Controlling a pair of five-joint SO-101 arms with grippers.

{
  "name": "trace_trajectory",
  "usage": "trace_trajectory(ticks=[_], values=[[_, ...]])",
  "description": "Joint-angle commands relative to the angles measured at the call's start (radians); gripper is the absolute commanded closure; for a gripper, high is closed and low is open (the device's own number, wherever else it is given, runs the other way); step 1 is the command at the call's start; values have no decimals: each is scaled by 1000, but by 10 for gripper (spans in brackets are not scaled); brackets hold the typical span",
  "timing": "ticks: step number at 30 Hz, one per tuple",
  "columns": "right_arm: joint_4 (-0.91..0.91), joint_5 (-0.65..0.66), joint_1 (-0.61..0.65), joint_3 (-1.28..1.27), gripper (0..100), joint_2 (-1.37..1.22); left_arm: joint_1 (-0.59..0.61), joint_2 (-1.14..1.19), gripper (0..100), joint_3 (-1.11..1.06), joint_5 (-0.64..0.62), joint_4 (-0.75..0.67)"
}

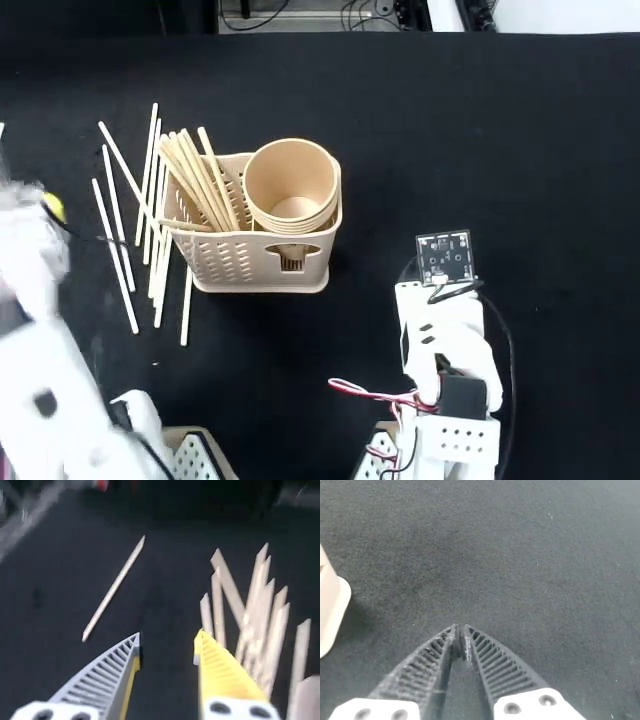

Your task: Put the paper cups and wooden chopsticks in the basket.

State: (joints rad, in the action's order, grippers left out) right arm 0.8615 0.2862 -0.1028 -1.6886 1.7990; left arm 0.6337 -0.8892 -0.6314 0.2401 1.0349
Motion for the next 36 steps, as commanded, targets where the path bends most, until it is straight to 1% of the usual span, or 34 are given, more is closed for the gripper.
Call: trace_trajectory(ticks=[1,4,8,12,15,17,23,26,30,32,33,34,36], values=[[-12,2,-15,1,972,4,111,341,818,186,210,-17],[-12,2,-15,1,972,4,180,539,818,321,269,-17],[-12,2,-15,1,972,4,242,810,818,522,333,-14],[-12,2,-15,1,972,4,265,1068,818,734,359,-15],[-11,2,-15,1,972,4,265,1264,818,915,405,-12],[-11,2,-15,1,972,4,265,1396,818,1040,416,11],[-11,2,-15,1,972,4,268,1800,819,1486,411,118],[-11,2,-15,1,972,4,291,1976,823,1736,410,186],[-11,2,-15,1,972,4,323,2128,823,2103,417,370],[-11,2,-15,1,972,4,325,2179,823,2285,451,480],[-11,2,-15,1,972,4,325,2190,823,2318,483,526],[-11,2,-15,1,972,4,318,2183,823,2296,517,559],[-11,2,-15,1,972,4,306,2137,823,2295,549,582]])
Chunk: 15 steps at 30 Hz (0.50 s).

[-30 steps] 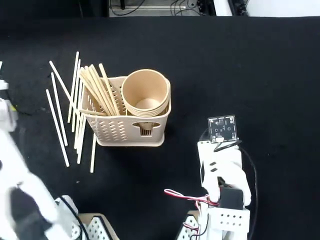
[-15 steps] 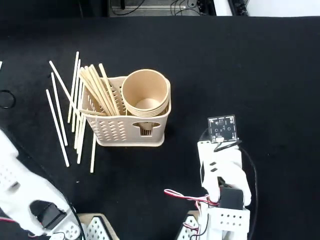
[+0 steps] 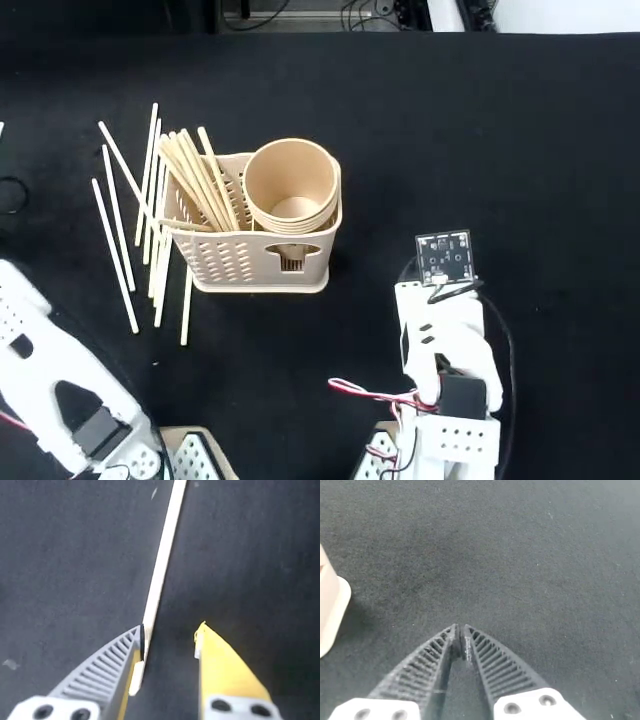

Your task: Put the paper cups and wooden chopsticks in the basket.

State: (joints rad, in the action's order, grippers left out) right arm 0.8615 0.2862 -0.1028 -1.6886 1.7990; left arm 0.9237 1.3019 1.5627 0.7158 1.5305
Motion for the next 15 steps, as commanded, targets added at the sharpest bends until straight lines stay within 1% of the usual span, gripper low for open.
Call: trace_trajectory(ticks=[1,4,7,13,15], values=[[-11,2,-15,1,972,4,18,-75,823,97,75,81],[-11,2,-15,1,972,4,30,-81,823,77,75,20],[-11,2,-15,1,972,4,39,-64,820,58,81,-78],[-11,2,-15,1,972,4,54,55,819,-105,84,-315],[-11,2,-15,1,972,4,61,103,820,-137,84,-356]])
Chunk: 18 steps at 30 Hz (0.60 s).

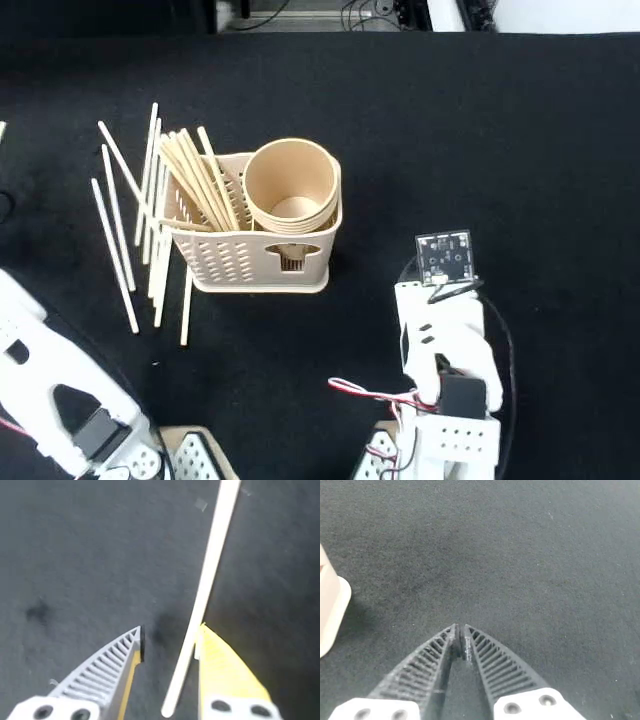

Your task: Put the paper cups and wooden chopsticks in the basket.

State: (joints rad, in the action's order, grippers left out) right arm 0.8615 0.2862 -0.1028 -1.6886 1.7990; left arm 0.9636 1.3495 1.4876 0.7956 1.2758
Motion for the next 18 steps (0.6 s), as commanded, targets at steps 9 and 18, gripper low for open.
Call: trace_trajectory(ticks=[9,18], values=[[-11,2,-15,1,972,4,16,193,829,-68,153,15],[-11,2,-15,1,972,4,18,362,966,-70,284,103]])
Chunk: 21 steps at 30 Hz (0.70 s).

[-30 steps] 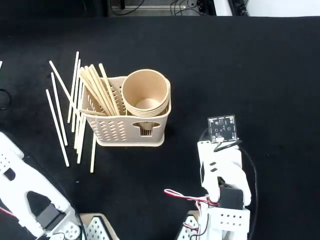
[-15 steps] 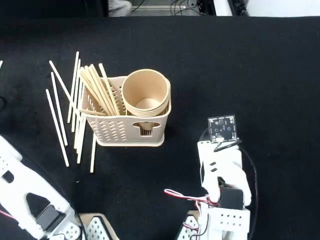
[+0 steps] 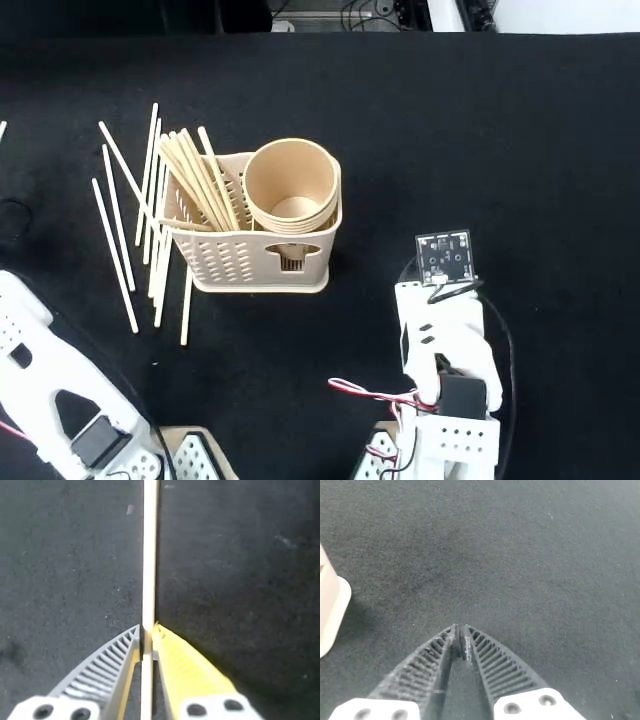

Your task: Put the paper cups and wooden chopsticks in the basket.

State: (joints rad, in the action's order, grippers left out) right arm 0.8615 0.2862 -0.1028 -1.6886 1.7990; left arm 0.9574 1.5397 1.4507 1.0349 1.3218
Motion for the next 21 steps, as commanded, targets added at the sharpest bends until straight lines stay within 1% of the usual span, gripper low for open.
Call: trace_trajectory(ticks=[1,6,9,12,13,17,19,21], values=[[-11,2,-15,1,972,4,25,189,973,-33,44,60],[-11,2,-15,1,972,4,24,236,970,-33,35,72],[-11,2,-15,1,972,4,21,233,970,-12,41,207],[-11,2,-15,1,972,4,4,219,970,120,34,411],[-11,2,-15,1,972,4,2,219,971,156,26,451],[-11,2,-15,1,972,4,-16,178,971,214,-178,442],[-11,2,-15,1,972,4,-30,114,971,182,-259,443],[-11,2,-15,1,972,4,-36,38,971,91,-322,443]])
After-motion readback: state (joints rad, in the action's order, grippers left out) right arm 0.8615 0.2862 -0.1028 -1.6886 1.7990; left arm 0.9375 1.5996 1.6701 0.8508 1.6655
